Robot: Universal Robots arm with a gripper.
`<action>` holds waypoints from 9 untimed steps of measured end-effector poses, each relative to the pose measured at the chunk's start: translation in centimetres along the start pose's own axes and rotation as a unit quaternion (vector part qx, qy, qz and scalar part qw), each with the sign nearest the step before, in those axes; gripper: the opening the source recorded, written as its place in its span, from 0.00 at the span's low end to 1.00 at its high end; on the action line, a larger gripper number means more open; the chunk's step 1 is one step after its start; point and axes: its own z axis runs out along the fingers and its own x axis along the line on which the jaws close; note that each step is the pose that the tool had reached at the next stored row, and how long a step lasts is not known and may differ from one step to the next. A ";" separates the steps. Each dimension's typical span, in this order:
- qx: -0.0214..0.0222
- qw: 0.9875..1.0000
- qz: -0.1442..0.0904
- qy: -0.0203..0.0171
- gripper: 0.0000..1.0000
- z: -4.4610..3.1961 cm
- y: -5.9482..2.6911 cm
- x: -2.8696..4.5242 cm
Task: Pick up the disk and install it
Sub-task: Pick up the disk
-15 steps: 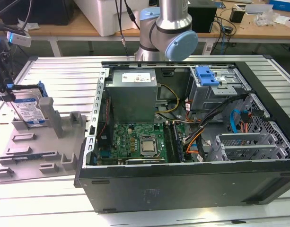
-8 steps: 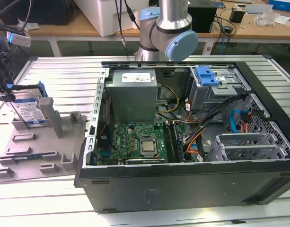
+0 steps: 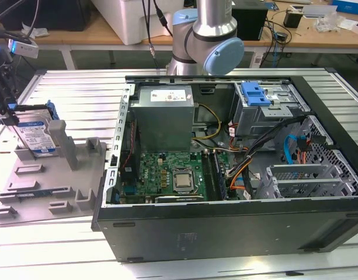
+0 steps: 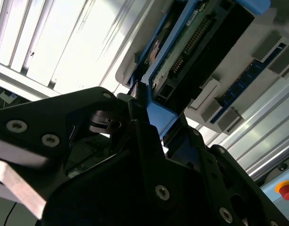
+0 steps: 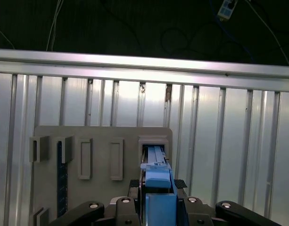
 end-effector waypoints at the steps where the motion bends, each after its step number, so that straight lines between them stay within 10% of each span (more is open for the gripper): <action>1: 0.000 1.000 0.000 0.000 0.37 0.00 0.00 0.00; 9: 0.000 1.000 0.000 0.000 0.37 -0.01 0.00 0.00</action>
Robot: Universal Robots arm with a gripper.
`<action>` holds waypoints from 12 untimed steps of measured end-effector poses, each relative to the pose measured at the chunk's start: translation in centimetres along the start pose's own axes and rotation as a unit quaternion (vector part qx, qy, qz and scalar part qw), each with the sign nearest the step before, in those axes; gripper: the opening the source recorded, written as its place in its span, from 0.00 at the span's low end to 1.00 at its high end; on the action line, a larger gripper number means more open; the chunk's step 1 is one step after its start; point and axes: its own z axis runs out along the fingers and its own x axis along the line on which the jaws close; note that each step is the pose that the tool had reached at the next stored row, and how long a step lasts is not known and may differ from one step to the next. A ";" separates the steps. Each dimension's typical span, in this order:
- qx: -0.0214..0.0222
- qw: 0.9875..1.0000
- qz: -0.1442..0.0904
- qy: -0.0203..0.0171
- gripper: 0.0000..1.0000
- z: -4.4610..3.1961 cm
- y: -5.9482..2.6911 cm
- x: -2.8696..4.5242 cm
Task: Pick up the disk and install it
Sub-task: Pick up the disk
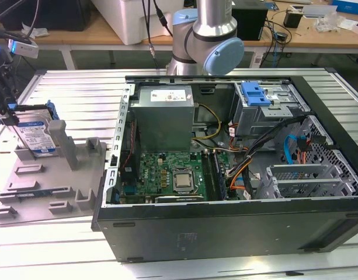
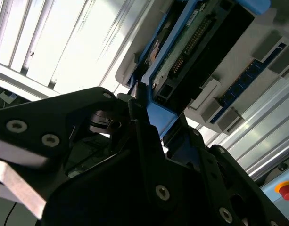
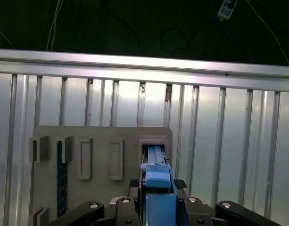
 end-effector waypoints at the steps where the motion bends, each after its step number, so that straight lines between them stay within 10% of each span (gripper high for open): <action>1: 0.000 1.000 0.000 0.000 0.37 0.00 0.00 0.00; 12: 0.000 1.000 0.000 0.000 0.37 -0.17 0.00 0.01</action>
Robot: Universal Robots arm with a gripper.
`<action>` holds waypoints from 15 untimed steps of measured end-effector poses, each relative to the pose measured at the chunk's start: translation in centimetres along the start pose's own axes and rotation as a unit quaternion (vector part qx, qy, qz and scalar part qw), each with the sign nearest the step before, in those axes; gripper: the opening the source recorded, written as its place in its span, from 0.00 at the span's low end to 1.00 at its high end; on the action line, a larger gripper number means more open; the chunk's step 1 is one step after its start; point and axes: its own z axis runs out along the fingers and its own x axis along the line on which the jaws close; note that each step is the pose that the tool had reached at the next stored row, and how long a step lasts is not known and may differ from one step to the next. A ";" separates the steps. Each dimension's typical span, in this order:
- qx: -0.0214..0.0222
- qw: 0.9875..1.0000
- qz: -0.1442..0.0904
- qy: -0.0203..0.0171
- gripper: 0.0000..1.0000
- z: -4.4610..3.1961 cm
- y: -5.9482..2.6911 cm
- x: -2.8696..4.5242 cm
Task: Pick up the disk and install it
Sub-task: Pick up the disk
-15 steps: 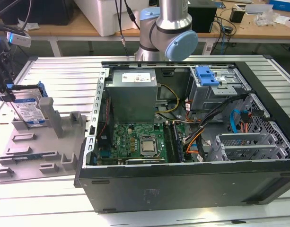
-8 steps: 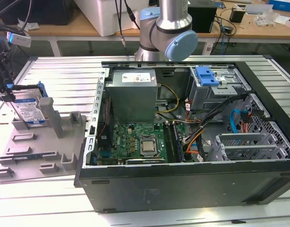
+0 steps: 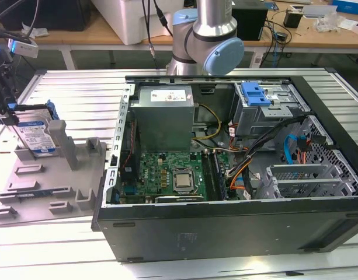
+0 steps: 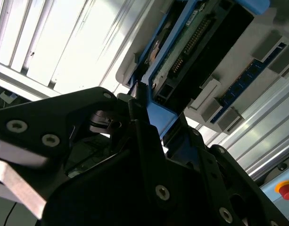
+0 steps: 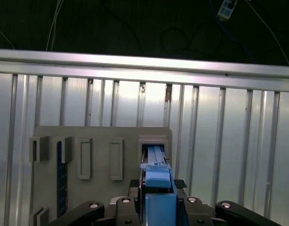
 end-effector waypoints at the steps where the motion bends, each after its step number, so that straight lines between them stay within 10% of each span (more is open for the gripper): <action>1: 0.000 1.000 0.000 0.000 0.37 -0.05 0.00 0.00; 15: 0.000 1.000 0.000 0.000 0.38 -0.31 0.00 0.02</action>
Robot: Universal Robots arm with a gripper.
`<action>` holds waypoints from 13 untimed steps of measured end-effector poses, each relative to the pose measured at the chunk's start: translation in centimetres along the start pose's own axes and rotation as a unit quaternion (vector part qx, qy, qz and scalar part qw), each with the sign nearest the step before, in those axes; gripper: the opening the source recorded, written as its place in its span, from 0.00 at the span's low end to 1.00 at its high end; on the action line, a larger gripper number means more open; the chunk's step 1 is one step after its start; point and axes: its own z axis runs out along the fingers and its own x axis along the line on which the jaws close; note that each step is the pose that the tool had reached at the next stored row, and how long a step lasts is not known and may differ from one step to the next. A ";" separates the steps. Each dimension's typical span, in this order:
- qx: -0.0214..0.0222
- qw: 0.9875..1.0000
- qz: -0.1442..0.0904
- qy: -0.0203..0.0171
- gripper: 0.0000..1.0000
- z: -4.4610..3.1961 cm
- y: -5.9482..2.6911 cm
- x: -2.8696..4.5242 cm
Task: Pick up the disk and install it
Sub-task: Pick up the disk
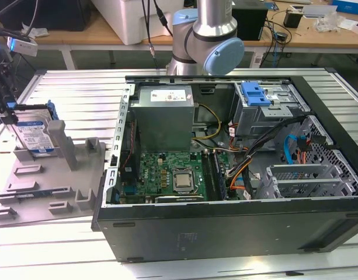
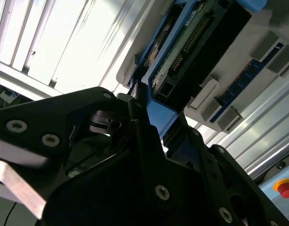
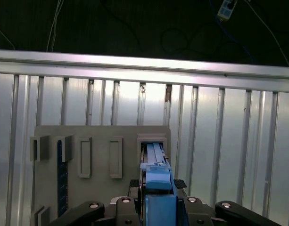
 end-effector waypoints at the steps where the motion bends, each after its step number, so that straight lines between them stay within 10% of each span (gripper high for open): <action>1: 0.000 1.000 0.000 0.000 0.38 0.00 0.00 0.00; 13: -0.001 1.000 0.014 0.000 0.45 0.12 0.00 -0.01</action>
